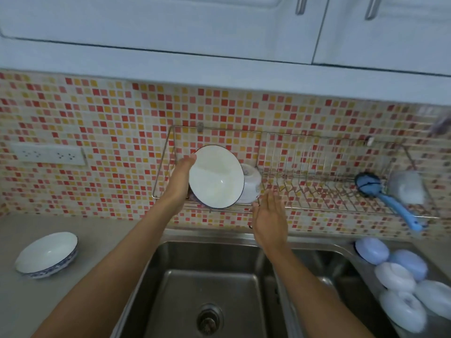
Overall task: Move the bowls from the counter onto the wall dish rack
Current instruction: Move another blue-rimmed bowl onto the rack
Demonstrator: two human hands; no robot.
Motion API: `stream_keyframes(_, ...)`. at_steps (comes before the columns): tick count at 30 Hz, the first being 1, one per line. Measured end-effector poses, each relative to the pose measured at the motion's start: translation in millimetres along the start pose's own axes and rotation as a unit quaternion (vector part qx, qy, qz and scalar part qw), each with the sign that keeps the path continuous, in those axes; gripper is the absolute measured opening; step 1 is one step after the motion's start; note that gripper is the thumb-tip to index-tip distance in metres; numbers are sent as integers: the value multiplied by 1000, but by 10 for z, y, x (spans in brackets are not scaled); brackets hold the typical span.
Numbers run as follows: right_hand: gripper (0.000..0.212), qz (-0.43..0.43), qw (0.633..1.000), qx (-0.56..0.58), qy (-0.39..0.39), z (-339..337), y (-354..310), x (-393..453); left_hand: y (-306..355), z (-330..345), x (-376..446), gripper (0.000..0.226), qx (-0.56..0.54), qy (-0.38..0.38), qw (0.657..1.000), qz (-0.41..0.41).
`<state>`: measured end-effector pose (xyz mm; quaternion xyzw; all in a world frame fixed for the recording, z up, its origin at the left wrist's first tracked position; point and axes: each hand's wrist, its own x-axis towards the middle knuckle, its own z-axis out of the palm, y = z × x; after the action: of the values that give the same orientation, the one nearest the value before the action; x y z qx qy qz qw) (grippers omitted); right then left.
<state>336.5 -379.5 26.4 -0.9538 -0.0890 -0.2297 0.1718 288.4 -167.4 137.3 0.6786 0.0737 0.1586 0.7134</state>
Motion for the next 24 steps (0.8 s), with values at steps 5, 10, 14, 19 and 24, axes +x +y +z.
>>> stream_keyframes(5, 58, -34, 998, -57, 11, 44, 64, 30, 244, 279, 359, 59, 71, 44, 993, 77)
stream_keyframes(10, 53, -74, 991, -105, 40, 91, 154, 71, 366, 602, 512, 60, 175, 58, 951, 248)
stream_keyframes(14, 49, -70, 991, -95, 58, 113, 153, 88, 143, 732, 657, 73, 326, 15, 873, 362)
stream_keyframes(19, 53, -64, 993, -74, 71, 146, 147, 90, -157, 760, 754, 79, 537, -13, 711, 453)
stream_keyframes(24, 53, -56, 994, -51, 82, 172, 135, 89, -285, 786, 754, 77, 603, -59, 637, 477)
